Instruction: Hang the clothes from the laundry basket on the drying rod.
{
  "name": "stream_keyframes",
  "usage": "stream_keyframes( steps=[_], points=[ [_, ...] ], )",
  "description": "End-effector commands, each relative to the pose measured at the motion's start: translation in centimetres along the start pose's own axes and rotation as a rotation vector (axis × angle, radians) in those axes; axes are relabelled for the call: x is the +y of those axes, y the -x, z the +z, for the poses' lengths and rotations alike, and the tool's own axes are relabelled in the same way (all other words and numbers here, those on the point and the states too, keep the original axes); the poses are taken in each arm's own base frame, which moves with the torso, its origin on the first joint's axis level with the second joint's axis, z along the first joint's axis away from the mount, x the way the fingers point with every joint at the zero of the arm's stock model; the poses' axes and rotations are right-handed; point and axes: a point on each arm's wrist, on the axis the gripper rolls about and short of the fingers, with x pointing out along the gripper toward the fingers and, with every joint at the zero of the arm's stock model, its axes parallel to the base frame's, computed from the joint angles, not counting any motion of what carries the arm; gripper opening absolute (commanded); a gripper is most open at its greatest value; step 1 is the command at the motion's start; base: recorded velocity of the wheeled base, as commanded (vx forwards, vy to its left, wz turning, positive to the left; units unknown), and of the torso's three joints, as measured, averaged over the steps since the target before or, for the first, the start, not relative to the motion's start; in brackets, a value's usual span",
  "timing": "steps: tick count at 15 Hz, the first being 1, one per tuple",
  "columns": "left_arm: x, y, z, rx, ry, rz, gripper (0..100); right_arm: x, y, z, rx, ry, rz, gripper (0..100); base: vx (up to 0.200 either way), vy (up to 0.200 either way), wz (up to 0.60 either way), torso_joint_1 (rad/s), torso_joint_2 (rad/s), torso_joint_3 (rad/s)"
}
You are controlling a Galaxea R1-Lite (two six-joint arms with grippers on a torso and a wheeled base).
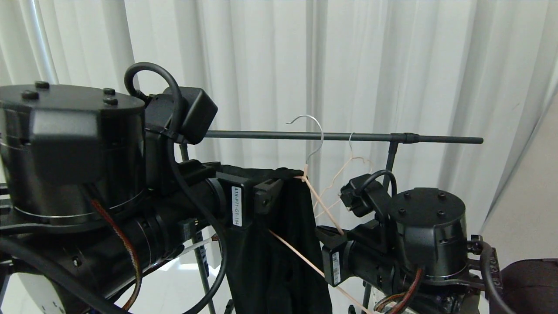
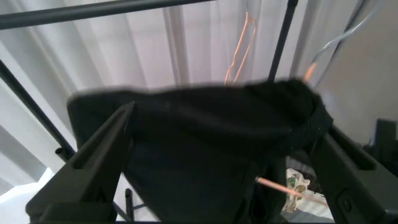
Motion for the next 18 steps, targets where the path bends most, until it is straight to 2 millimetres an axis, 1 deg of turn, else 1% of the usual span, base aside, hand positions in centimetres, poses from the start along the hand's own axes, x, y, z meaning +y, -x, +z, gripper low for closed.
stream_keyframes(
  steps=[1,5,8,9,10,12,13,15,17,18],
  points=[
    [0.0,0.0,-0.2,0.006,-0.003,0.002,100,-0.1,0.3,0.6,-0.034,-0.009,-0.004,0,0.000,0.000,0.00,0.000,0.00,0.000],
    [0.1,0.0,-0.6,0.017,-0.008,0.004,100,-0.1,1.3,1.5,-0.084,0.009,-0.004,0,0.000,0.000,0.00,0.000,0.00,0.000],
    [0.1,-0.1,-2.2,0.068,-0.035,0.007,100,0.0,1.3,2.0,-0.136,0.030,-0.017,0,0.000,0.000,0.00,0.000,0.00,0.000],
    [0.1,-0.1,-2.4,0.072,-0.038,0.006,100,0.0,1.3,2.0,-0.139,0.032,-0.018,0,0.000,0.000,0.00,0.000,0.00,0.000],
    [0.2,0.0,-3.1,0.091,-0.049,0.005,100,-0.1,1.6,2.2,-0.150,0.031,-0.015,0,0.000,0.000,0.00,0.000,0.00,0.000],
    [0.3,0.3,-3.4,0.056,-0.040,-0.004,100,-0.5,2.0,1.9,-0.141,0.047,-0.024,0,0.000,0.000,0.00,0.000,0.00,0.000],
    [0.7,0.9,-3.5,0.014,-0.059,-0.014,100,-1.0,2.4,1.4,-0.123,0.076,-0.033,0,0.000,0.000,0.00,0.000,0.00,0.000],
    [2.6,2.2,-3.9,-0.032,-0.145,-0.058,100,-1.8,4.0,0.2,-0.088,0.122,-0.017,0,0.000,0.000,0.00,0.000,0.00,0.000],
    [4.6,3.6,-4.3,-0.063,-0.215,-0.196,100,-2.6,5.8,-1.1,-0.050,0.160,0.043,0,0.000,0.000,0.00,0.000,0.00,0.000],
    [5.3,4.1,-4.7,-0.074,-0.255,-0.270,100,-2.9,6.5,-1.6,-0.036,0.185,0.073,0,0.000,0.000,0.00,0.000,0.00,0.000]
  ],
)
